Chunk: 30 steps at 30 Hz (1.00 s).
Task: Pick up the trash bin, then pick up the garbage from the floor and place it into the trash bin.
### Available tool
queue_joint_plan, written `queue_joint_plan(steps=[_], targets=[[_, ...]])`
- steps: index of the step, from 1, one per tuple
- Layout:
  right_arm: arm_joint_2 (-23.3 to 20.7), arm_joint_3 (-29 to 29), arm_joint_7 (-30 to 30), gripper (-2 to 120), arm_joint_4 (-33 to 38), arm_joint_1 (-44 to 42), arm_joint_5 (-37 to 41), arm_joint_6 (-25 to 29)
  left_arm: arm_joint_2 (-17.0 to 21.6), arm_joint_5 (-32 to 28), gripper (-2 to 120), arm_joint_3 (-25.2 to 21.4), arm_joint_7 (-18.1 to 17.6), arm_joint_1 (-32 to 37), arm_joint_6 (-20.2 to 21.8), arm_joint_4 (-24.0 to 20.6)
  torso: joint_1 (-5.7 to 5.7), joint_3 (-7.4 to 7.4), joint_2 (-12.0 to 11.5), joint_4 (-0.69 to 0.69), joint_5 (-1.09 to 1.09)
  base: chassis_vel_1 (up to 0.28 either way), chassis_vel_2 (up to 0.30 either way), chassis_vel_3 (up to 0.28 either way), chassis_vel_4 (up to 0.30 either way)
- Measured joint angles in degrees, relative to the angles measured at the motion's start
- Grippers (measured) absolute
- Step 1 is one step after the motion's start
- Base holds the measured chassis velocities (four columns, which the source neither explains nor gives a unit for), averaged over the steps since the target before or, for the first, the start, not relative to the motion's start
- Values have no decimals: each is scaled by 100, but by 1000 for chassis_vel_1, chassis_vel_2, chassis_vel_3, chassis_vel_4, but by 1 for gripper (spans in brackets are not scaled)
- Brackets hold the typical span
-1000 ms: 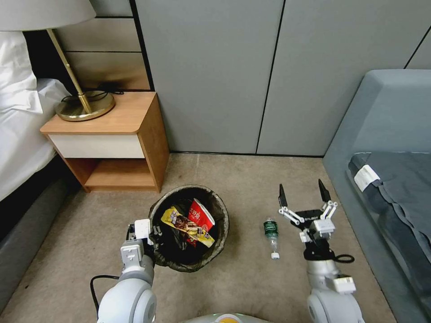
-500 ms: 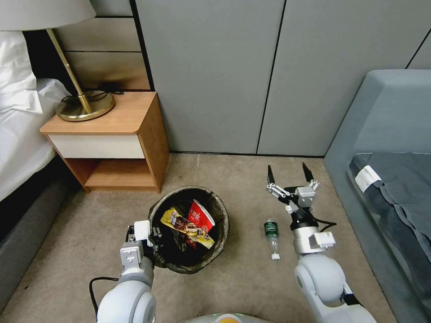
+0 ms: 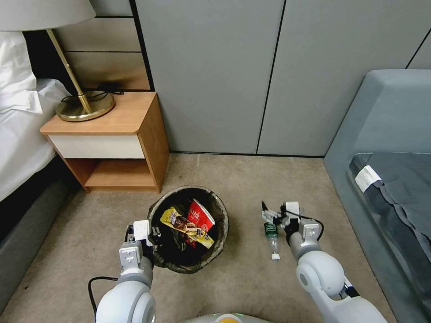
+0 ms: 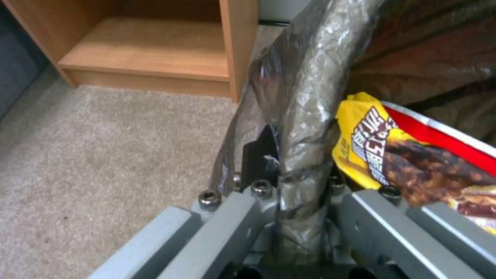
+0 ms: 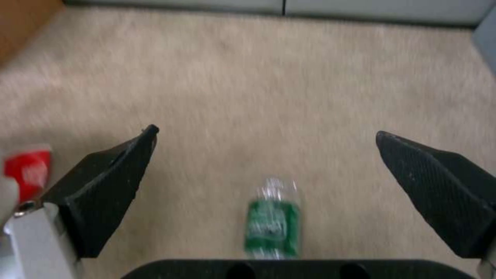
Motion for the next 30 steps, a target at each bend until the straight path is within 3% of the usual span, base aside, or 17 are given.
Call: queue_joint_plan(steps=[12,30], targets=[[-215,-87,-297,100,-716,-29,256,-366,0,2,0,31,0,-7,-2,-1,0,0,0,0,0,0,0,0,0],[350,-292,-735,100,-1828,622,112,-286,-19,78,0,51,1,99,-41,-69,0,0,0,0,-1,0,0,0,0]])
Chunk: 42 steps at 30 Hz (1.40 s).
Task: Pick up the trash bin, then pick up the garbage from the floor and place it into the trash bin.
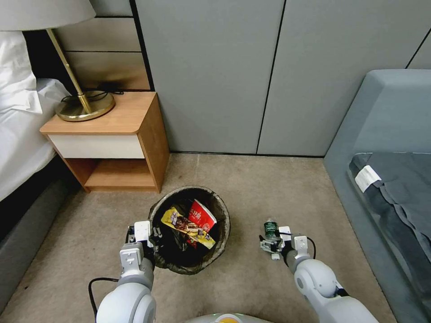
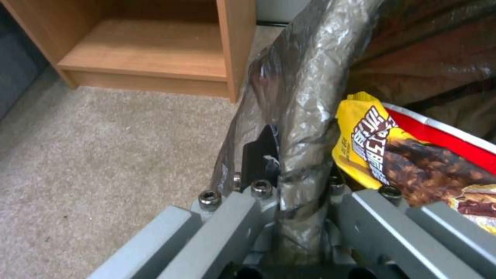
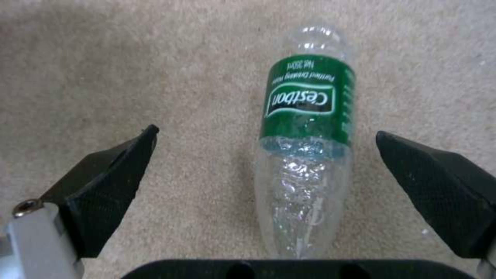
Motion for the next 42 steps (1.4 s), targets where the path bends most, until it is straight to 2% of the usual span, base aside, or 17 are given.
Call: queue_joint_plan(steps=[16,18,24,26,28,30,36,38,40,42], targets=[[189,99,-255,99,-951,367,-227,499,-5,36,0,8,2,18,-10,-20,0,0,0,0,0,0,0,0,0],[218,103,-294,88,-1048,408,-274,593,-5,39,0,8,3,10,-8,-13,0,0,0,0,1,0,0,0,0],[239,97,-310,75,-1069,420,-310,647,-4,39,0,1,3,4,-4,3,0,0,0,0,1,0,0,0,0],[259,89,-311,61,-1096,428,-332,677,-9,39,0,2,3,3,-3,14,0,0,0,0,0,0,0,0,0],[263,87,-310,58,-1101,428,-341,686,-11,39,0,3,4,3,-3,15,0,0,0,0,0,0,0,0,0],[272,85,-311,46,-1121,428,-368,719,-9,36,0,3,5,2,-3,16,0,0,0,0,0,0,0,0,0],[275,93,-312,32,-1147,421,-403,774,3,28,0,-1,6,3,-3,16,0,0,0,0,0,0,0,0,0],[271,105,-316,19,-1160,401,-431,825,5,26,0,0,6,3,-2,16,0,0,1,0,1,0,0,0,0],[267,109,-319,18,-1163,393,-443,843,5,26,0,2,6,3,-2,17,0,0,1,0,0,0,0,0,0],[247,120,-336,11,-1181,374,-503,913,4,26,0,8,7,3,-2,16,0,0,1,0,1,0,0,0,0]])
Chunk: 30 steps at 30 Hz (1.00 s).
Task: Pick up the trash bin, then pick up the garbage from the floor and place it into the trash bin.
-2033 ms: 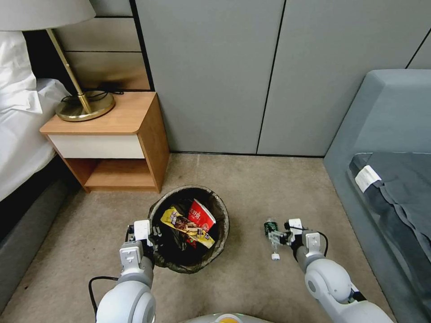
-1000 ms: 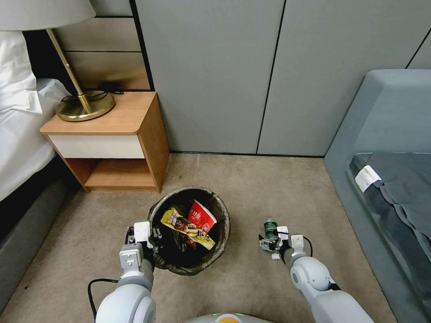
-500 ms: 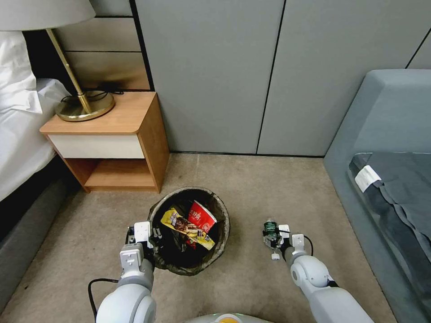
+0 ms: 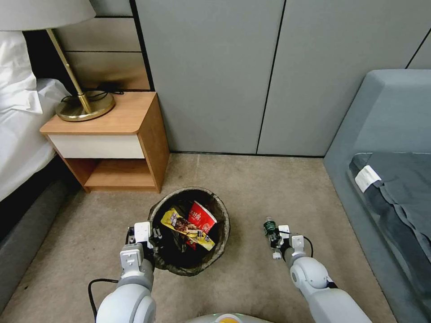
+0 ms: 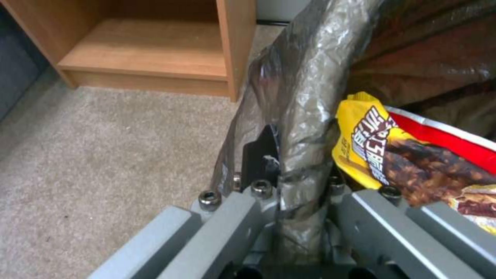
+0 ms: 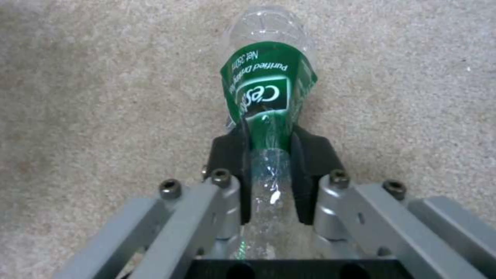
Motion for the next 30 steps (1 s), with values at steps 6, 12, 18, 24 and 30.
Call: queue_joint_plan(steps=[6,12,18,24,30], targets=[[-25,10,-18,10,-29,-15,-52,82,0,1,0,2,0,2,0,0,-1,0,0,0,0,0,0,0,0],[-13,15,48,10,-61,-12,-123,268,4,1,0,3,1,-9,2,-1,0,0,0,0,0,0,0,0,0],[-6,91,224,10,293,-102,-280,619,6,-8,0,-3,2,-25,6,11,0,0,0,-1,1,0,0,0,0],[0,212,228,10,1233,-308,-729,1988,6,-11,0,4,2,-65,8,93,0,0,0,0,-1,0,0,0,0],[15,190,-151,10,2094,-412,-761,2816,1,7,0,48,2,-87,20,141,0,0,0,0,-2,0,0,0,0]])
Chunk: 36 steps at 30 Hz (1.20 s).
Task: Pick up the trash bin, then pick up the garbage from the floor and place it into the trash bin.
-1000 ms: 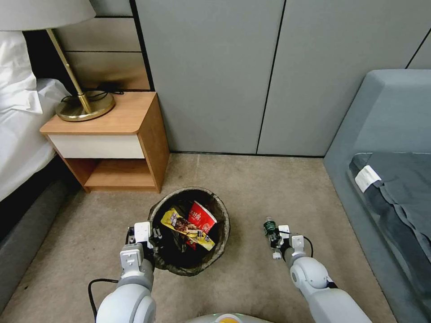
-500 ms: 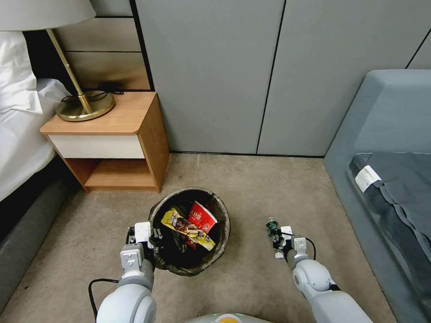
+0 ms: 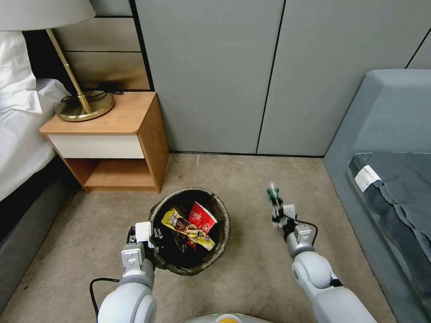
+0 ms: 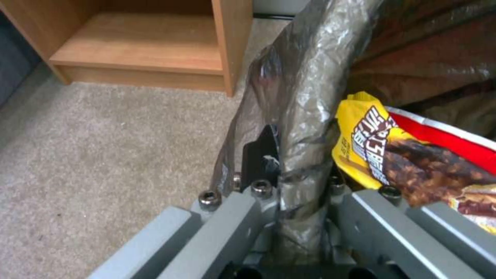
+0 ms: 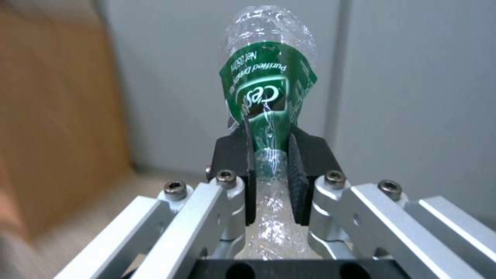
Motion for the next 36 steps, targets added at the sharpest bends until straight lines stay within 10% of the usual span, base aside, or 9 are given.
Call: queue_joint_plan(steps=[12,36], targets=[[-286,-884,-1712,10,1812,-608,-18,1225,14,34,0,77,0,37,0,51,0,0,0,-1,1,0,0,0,0],[-48,-1735,-1800,10,460,-462,-354,1355,-34,98,0,158,8,104,-6,-60,0,0,0,0,2,0,0,0,0]])
